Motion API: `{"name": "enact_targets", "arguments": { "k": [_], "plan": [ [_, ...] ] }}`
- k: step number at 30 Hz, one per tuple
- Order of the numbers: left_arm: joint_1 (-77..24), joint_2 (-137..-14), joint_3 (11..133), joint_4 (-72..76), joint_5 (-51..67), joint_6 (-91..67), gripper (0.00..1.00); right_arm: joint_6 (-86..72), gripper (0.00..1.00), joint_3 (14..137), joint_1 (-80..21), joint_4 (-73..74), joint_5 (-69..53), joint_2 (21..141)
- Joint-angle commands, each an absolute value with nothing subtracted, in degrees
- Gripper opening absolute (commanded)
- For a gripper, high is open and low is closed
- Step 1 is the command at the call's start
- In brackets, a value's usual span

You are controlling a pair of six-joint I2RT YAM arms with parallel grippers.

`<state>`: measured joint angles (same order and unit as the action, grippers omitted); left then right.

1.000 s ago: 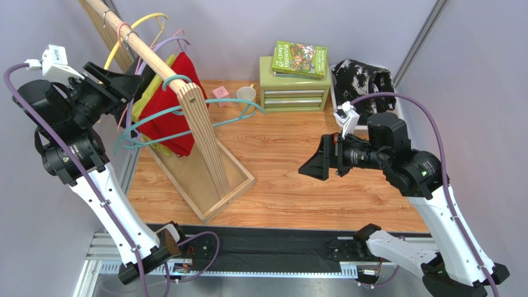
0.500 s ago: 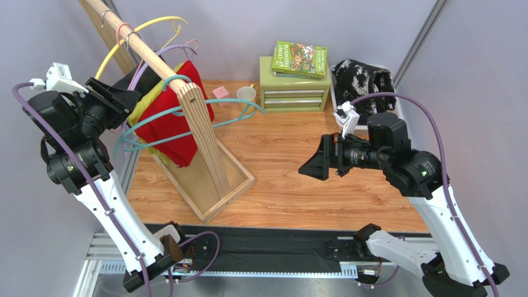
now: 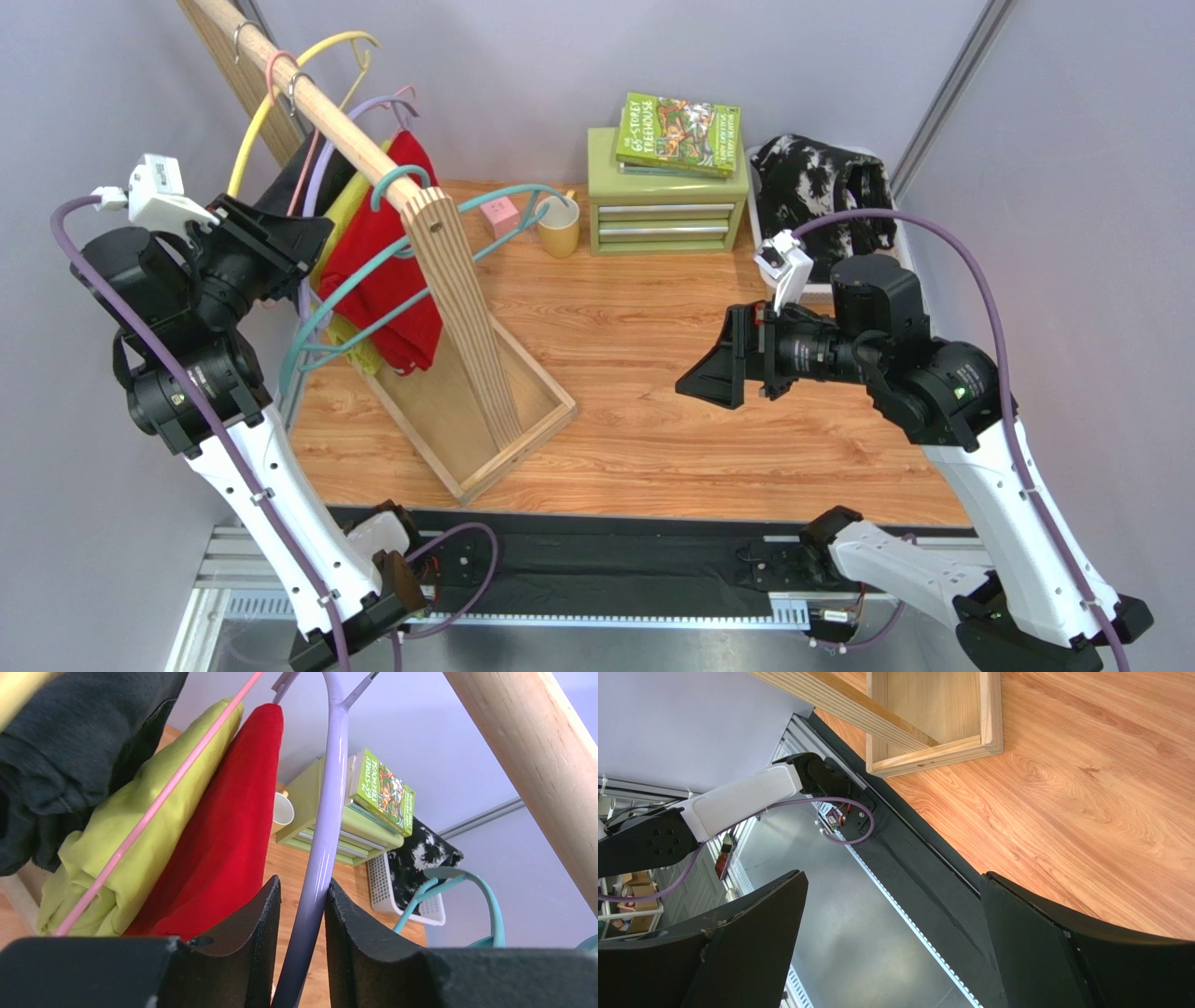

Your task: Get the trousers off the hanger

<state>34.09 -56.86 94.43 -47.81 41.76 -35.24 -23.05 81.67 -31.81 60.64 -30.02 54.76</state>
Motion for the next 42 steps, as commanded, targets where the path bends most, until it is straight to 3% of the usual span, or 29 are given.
{"name": "enact_targets", "arguments": {
  "k": [1, 5, 28, 42],
  "plan": [
    [34.4, -58.0, 93.0, -50.2, 42.2, -35.9, 0.12, -22.5, 1.00, 81.7, -32.1, 60.2, -29.5, 54.5],
    [34.4, -59.1, 96.0, -49.2, 43.2, -36.9, 0.00, -22.6, 1.00, 81.7, -32.1, 60.0, -29.4, 54.3],
    [30.7, -74.5, 122.9, -48.7, 57.2, -47.5, 0.00, -23.5, 1.00, 81.9, -32.1, 59.5, -29.3, 55.2],
    [25.5, -78.1, 123.0, -45.9, 56.7, -47.9, 0.00, -23.0, 1.00, 83.1, -32.0, 59.8, -28.5, 56.5]
  ]
}}
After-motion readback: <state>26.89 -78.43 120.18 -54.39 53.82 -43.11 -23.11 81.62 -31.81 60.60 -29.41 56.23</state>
